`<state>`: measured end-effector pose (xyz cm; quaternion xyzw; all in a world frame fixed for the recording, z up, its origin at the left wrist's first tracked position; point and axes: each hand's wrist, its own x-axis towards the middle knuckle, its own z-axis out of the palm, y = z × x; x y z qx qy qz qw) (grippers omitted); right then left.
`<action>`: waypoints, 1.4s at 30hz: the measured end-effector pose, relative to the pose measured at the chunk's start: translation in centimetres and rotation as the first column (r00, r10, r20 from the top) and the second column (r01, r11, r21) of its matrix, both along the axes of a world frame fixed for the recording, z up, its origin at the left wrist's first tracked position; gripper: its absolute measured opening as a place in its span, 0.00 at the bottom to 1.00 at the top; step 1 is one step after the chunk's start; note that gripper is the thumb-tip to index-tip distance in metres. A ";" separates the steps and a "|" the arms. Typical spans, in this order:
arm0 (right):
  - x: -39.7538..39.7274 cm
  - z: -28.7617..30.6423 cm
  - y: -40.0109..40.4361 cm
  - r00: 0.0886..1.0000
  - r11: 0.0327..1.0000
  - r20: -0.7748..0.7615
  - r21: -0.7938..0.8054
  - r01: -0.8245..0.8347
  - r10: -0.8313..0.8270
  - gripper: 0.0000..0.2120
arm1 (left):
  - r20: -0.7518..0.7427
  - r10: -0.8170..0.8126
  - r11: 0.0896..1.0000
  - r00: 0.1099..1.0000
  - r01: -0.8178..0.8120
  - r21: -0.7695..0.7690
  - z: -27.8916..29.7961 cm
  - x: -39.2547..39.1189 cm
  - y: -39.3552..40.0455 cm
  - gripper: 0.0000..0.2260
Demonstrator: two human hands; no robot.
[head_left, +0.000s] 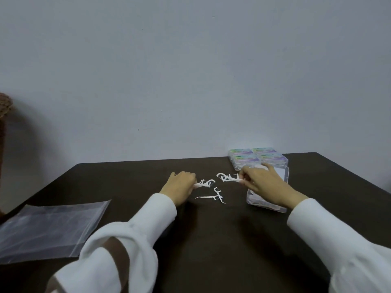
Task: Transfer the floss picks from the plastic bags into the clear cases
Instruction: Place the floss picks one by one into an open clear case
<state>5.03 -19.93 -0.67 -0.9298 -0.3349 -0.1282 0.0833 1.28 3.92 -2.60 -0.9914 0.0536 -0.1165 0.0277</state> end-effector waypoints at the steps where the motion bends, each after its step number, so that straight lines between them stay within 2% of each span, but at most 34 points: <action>1: 0.1 0.2 -0.7 1.000 1.000 0.005 0.012 0.027 -0.027 0.03 | 0.024 -0.011 0.999 1.000 0.012 -0.033 0.3 0.2 -0.3 0.09; 5: 0.4 0.3 -3.9 0.986 0.987 0.050 -0.016 0.161 -0.160 0.07 | 0.098 -0.084 0.989 0.992 0.095 -0.118 1.1 1.0 -2.7 0.08; 10: 0.9 -0.5 -6.1 0.963 0.963 0.053 -0.034 0.266 -0.264 0.06 | 0.136 -0.203 0.967 0.970 0.220 -0.129 1.3 2.2 -7.0 0.08; 13: 1.1 -1.1 -6.6 0.968 0.968 0.019 -0.014 0.252 -0.251 0.06 | 0.138 -0.255 0.956 0.957 0.271 -0.112 1.1 3.0 -9.6 0.07; 19: 1.9 -1.6 -7.6 0.970 0.963 0.020 0.125 0.239 -0.243 0.08 | 0.098 -0.317 0.939 0.943 0.326 -0.107 0.7 4.0 -12.8 0.08; 23: 2.5 -1.7 -9.1 0.981 0.953 -0.118 0.245 0.181 -0.156 0.10 | 0.074 -0.338 0.935 0.938 0.344 -0.090 0.2 4.8 -13.8 0.10; 26: 2.5 -1.7 -9.7 0.972 0.949 -0.218 0.277 0.148 -0.088 0.08 | 0.078 -0.356 0.925 0.931 0.363 -0.110 -0.1 5.1 -14.3 0.10; 28: 2.5 -1.9 -9.8 0.973 0.953 -0.217 0.272 0.135 -0.076 0.06 | 0.084 -0.369 0.910 0.926 0.378 -0.171 -0.2 5.1 -14.5 0.09; 30: 2.5 -2.0 -9.9 0.973 0.949 -0.217 0.282 0.141 -0.081 0.06 | 0.092 -0.384 0.865 0.919 0.393 -0.311 -0.3 5.1 -14.4 0.08; 33: 2.4 -2.1 -9.8 0.974 0.940 -0.216 0.312 0.139 -0.072 0.07 | 0.090 -0.386 0.742 0.918 0.366 -0.562 -0.3 5.1 -14.1 0.09; 35: 2.3 -2.1 -9.7 0.973 0.935 -0.224 0.331 0.130 -0.056 0.07 | 0.117 -0.356 0.664 0.927 0.339 -0.666 -0.3 5.1 -13.7 0.11; 40: 2.3 -2.4 -9.5 0.980 0.905 -0.183 0.399 0.150 -0.081 0.07 | 0.142 -0.299 0.567 0.944 0.295 -0.769 -0.6 4.9 -12.7 0.11; 42: 2.2 -2.3 -9.5 0.974 0.900 -0.210 0.402 0.167 -0.087 0.06 | 0.133 -0.295 0.543 0.946 0.281 -0.791 -0.8 4.8 -12.1 0.11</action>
